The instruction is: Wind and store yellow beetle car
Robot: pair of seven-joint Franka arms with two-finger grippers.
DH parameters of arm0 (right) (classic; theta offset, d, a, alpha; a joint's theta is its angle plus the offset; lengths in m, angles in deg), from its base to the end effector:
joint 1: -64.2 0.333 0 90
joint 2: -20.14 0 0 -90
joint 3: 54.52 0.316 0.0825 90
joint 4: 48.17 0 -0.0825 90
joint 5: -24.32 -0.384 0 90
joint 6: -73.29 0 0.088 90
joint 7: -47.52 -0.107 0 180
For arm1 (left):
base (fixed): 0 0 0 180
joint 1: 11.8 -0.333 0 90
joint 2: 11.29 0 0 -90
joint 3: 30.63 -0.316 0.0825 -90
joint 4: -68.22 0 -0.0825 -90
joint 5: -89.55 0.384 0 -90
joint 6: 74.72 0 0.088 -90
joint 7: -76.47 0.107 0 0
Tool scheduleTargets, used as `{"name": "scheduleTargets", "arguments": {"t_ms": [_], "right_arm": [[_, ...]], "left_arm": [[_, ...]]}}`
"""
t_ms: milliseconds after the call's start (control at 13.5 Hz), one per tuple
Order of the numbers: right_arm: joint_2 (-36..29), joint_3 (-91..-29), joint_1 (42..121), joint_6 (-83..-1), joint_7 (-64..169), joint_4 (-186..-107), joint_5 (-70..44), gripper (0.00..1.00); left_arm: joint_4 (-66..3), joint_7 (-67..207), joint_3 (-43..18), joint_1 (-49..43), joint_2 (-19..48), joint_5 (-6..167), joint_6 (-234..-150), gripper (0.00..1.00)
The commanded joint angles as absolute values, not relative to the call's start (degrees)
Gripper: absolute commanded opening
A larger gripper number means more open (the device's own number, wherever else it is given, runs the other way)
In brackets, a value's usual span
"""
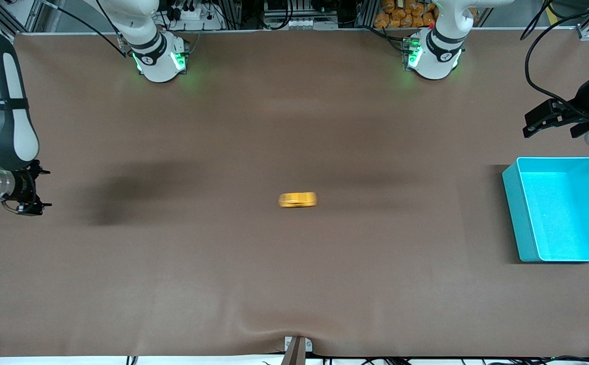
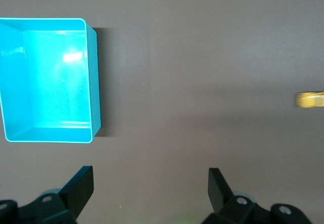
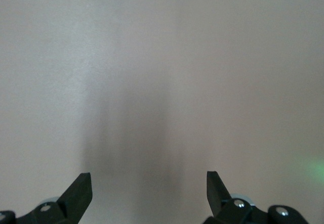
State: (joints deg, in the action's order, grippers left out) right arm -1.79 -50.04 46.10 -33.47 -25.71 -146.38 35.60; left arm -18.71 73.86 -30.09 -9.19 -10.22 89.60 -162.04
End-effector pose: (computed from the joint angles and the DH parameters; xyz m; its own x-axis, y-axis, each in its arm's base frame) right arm 0.6073 -0.1669 0.3509 0.1399 -0.9879 0.0672 -0.9573 -0.1176 0.2641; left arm 0.5552 -0.0304 0.6352 0.9999 -0.0094 -0.0118 -0.0094 -1.0000 -0.0012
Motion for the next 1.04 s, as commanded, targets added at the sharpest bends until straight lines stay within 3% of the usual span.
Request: {"name": "scheduleTargets", "arguments": {"t_ms": [0, 962], "right_arm": [[0.4, -49.6, 46.4, -31.0, -19.7, -145.5, 34.5, 1.0], [5.9, -49.3, 52.3, -17.3, 15.0, -139.8, 29.9, 1.0]], "left_arm": [[-18.0, 73.4, -30.0, -9.5, -9.9, 89.5, -161.9, 1.0], [-18.0, 73.4, -30.0, -9.5, -9.8, 89.5, -161.9, 1.0]]}}
